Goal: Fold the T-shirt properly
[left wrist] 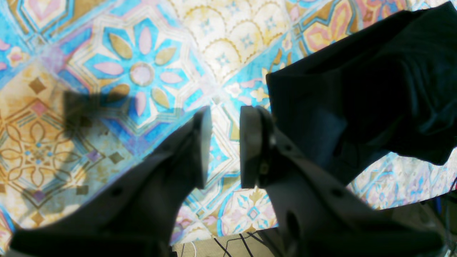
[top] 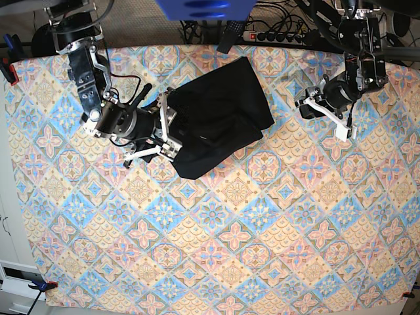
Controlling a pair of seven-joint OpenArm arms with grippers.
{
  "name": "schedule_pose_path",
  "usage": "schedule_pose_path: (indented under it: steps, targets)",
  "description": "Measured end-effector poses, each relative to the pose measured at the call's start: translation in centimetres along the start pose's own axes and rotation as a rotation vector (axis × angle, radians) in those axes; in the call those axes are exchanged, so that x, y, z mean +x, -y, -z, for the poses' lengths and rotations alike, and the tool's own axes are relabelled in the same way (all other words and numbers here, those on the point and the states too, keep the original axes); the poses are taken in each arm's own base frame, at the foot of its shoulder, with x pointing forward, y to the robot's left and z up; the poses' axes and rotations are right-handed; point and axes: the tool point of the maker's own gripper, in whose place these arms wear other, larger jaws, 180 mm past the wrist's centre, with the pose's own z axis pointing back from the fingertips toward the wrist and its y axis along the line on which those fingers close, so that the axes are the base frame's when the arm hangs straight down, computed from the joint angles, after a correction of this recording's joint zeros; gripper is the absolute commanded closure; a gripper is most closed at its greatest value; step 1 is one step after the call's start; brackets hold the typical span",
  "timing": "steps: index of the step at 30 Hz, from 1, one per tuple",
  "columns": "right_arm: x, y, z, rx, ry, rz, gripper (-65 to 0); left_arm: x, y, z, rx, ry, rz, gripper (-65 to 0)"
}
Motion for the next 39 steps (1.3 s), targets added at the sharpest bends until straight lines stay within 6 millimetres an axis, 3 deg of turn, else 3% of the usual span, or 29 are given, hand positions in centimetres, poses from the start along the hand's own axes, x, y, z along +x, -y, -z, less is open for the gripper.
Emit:
schedule_pose_path:
  steps: [4,8,19,24,27,30,39]
  targets:
    - [-2.1,-1.1,0.7,0.039,-0.062,0.023,-12.6,-0.1,-0.1,0.0,0.002,-0.003,0.000,-13.6]
    - [-1.5,-0.5,0.6,0.022,-0.040,0.023,-6.9,-0.1,0.0,0.0,0.000,-0.002,-0.001,-13.6]
    - [-1.8,-0.8,0.6,0.028,-0.049,0.025,-9.5,-0.1,0.0,0.0,0.000,-0.003,-0.001,-13.6]
    - [-1.7,-0.8,0.6,0.027,-0.047,0.024,-22.3,-0.1,0.0,0.0,0.000,-0.002,-0.001,-13.6]
    - [-2.2,-1.7,0.6,0.043,-0.052,0.032,-25.6,-0.1,0.0,0.0,0.000,-0.003,-0.001,-13.6]
    - [-2.6,-2.3,0.7,0.058,-0.064,0.033,-25.7,-0.1,0.0,0.0,0.000,-0.002,-0.001,-13.6]
    - [-2.3,-1.8,0.7,0.048,-0.055,0.033,-25.6,0.1,0.0,0.0,-0.002,0.002,0.001,-13.6]
